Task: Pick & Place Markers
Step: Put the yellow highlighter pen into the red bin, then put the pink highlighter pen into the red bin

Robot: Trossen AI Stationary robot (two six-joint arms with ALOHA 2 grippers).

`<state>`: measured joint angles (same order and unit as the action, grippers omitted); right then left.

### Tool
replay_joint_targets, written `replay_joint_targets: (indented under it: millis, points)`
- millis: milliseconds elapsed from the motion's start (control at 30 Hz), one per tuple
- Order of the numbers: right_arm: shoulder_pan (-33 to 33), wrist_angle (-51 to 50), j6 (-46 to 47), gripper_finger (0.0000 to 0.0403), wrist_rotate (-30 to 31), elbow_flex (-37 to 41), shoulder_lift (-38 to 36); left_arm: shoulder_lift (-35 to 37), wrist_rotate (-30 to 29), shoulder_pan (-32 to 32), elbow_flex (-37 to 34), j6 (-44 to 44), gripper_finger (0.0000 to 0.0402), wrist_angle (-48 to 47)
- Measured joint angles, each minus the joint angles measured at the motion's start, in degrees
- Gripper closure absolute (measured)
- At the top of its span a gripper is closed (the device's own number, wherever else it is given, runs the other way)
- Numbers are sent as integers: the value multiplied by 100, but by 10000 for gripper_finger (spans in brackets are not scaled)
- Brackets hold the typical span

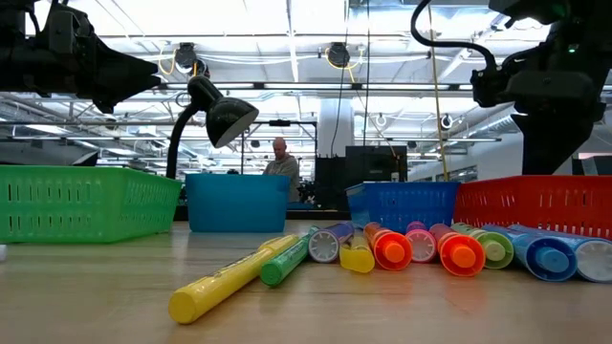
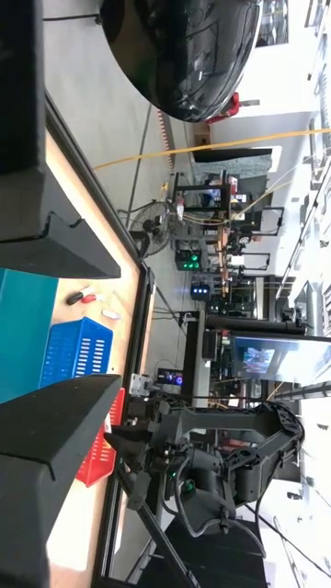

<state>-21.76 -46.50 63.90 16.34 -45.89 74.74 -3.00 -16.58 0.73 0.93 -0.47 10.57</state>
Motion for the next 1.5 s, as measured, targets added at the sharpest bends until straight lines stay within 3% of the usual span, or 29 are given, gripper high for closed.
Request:
replay_joint_targets:
  millis: [367,500,700,933,1167,1333,1400,1500]
  points:
    - [0,4,-43,312,28,0,0,-1,0,0,0,1,217,0]
    - [19,13,-244,310,333,0,-17,-1,0,-2,0,2,217,0]
    - [456,372,-1276,309,474,0,-321,-1,0,0,-2,2,217,0]
    - [1614,626,-2819,306,482,-2,-931,0,0,-2,0,0,217,0]
    - [3414,620,-5031,279,433,-2,-1093,-1,0,0,0,2,217,0]
    - [4658,743,-6196,235,-285,-2,-575,1,0,0,0,1,217,-1]
    - [4993,899,-6743,222,-850,-2,-355,0,0,0,0,0,217,0]
    - [5327,1165,-7107,215,-1229,-2,-74,1,0,0,0,2,217,0]
